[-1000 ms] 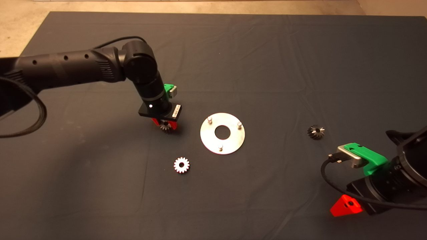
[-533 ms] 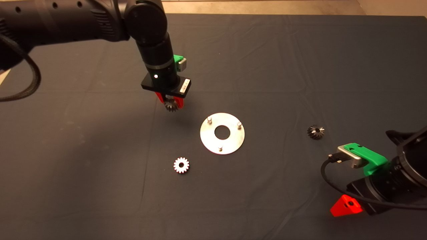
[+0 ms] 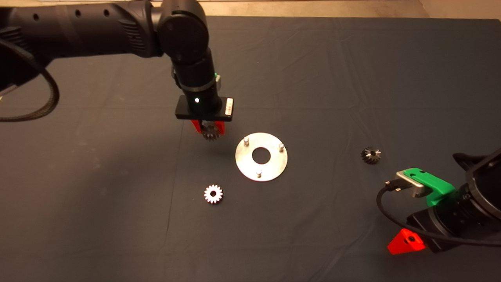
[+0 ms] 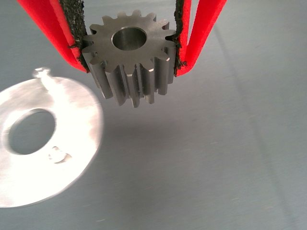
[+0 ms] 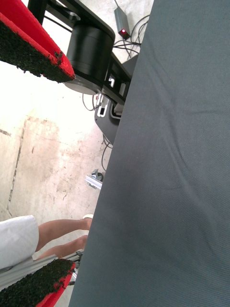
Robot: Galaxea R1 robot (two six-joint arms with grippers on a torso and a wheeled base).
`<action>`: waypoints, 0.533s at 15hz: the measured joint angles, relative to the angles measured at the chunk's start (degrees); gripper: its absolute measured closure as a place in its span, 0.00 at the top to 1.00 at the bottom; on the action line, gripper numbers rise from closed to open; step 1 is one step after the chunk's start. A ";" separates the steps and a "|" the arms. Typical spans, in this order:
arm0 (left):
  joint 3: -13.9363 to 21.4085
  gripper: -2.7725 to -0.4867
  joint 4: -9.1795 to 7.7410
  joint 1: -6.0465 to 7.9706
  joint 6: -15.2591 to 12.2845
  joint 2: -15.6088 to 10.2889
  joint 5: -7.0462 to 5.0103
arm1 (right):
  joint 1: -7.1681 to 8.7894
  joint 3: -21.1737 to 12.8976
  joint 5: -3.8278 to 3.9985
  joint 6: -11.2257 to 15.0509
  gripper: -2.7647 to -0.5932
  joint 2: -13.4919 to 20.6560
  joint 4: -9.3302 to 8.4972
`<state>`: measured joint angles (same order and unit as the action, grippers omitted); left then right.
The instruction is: Install three planetary gears onto the carrier pins
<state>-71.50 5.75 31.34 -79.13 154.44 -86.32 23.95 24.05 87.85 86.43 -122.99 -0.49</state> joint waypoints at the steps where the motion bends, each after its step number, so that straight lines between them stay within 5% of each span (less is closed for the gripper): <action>1: -0.36 0.20 0.00 0.00 -0.69 0.67 0.64 | 0.00 0.00 0.02 0.00 0.98 0.15 0.00; 8: -6.13 0.20 0.15 -0.01 -3.16 5.67 1.48 | 0.00 0.01 0.07 0.00 0.98 0.32 -0.01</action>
<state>-77.63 5.90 31.33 -82.30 160.12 -84.83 23.95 24.06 87.92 86.43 -122.67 -0.50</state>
